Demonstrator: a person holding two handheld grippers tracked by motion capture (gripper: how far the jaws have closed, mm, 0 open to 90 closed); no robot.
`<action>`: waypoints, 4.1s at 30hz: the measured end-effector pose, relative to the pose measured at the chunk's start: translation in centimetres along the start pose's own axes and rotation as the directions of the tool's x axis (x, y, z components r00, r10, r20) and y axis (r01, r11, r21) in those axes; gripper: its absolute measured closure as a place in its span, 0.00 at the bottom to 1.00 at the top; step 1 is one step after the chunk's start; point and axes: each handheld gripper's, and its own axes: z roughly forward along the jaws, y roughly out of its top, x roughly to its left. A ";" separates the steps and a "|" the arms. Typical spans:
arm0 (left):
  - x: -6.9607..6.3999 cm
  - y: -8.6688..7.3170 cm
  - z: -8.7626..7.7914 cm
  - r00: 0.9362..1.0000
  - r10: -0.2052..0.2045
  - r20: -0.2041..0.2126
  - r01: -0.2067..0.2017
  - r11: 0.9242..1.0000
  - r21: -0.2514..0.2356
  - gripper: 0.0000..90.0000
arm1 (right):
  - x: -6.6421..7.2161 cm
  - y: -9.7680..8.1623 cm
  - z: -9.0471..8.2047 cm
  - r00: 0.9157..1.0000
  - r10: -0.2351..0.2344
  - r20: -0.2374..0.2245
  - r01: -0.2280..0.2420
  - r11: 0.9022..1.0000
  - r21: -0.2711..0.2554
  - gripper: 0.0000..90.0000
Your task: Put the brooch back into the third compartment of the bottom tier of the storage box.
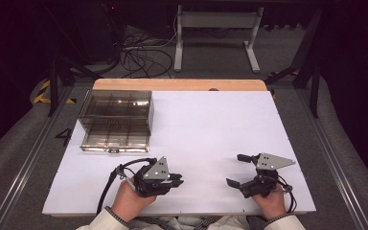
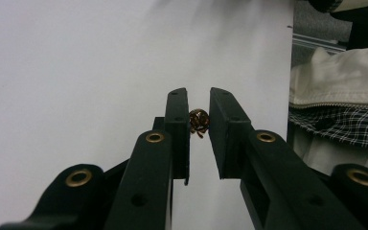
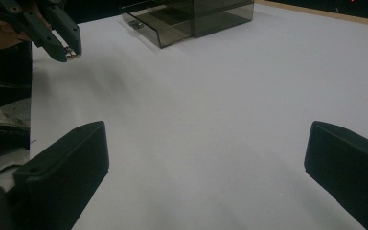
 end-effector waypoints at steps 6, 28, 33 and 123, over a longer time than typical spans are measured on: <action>0.2 0.1 -0.5 1.000 -0.016 -0.007 0.016 0.999 -0.030 0.88 | 0.0 0.0 0.0 1.000 0.001 0.000 -0.001 1.000 0.000 0.02; 2.4 0.0 -4.6 0.989 -0.074 -0.126 0.058 0.990 -0.128 0.88 | -0.1 -0.1 0.0 1.000 0.003 0.002 -0.003 1.000 0.001 0.02; 3.2 -0.2 -5.6 0.984 -0.085 -0.157 0.062 0.988 -0.141 0.88 | -0.1 -0.1 -0.1 1.000 0.003 0.003 -0.003 1.000 0.001 0.02; 13.2 -6.6 -5.2 0.817 -0.420 -0.395 0.370 0.907 -0.200 0.88 | -0.2 -0.2 0.0 1.000 0.014 -0.006 -0.014 1.000 0.001 0.02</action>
